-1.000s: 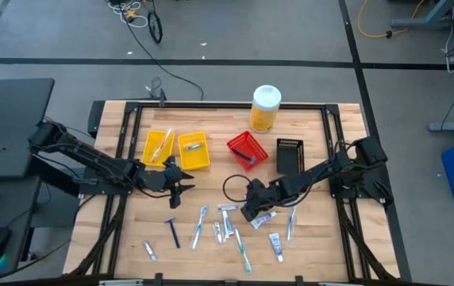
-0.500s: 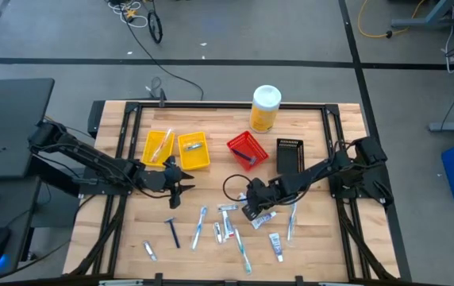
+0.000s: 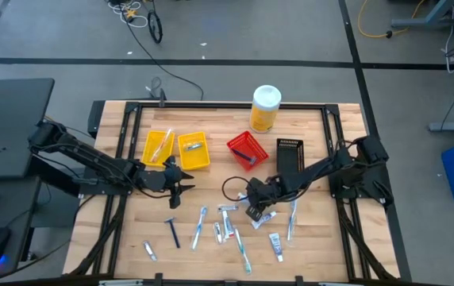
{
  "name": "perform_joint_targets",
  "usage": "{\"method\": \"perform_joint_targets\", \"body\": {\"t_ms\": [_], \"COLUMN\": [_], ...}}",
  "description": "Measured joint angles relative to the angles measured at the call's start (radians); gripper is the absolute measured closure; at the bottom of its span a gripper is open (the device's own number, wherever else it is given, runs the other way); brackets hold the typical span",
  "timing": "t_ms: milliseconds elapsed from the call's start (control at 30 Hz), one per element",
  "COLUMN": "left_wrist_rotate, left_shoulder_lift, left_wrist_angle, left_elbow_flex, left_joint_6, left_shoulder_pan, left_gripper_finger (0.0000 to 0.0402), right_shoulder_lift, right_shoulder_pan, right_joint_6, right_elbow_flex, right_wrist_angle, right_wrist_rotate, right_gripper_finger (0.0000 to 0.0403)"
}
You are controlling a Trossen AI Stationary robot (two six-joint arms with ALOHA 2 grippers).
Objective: Pick & Place Travel size toiletries
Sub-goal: Put the white toothpaste into the black bin
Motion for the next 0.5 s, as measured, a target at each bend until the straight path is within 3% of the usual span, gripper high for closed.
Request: {"method": "perform_joint_targets", "body": {"t_ms": [233, 500], "left_wrist_rotate": [0.0, 0.0], "left_shoulder_lift": [0.0, 0.0], "left_wrist_angle": [0.0, 0.001], "left_elbow_flex": [0.0, 0.0], "left_joint_6": [0.0, 0.0], "left_shoulder_pan": [0.0, 0.0], "left_gripper_finger": [0.0249, 0.0249], "right_shoulder_lift": [-0.139, -0.338], "right_shoulder_pan": [-0.048, -0.12], "right_joint_6": [-0.033, -0.129], "right_elbow_flex": [0.001, 0.003], "right_wrist_angle": [-0.123, -0.363], "right_wrist_rotate": [0.009, 0.183], "right_gripper_finger": [0.0311, 0.029]}}
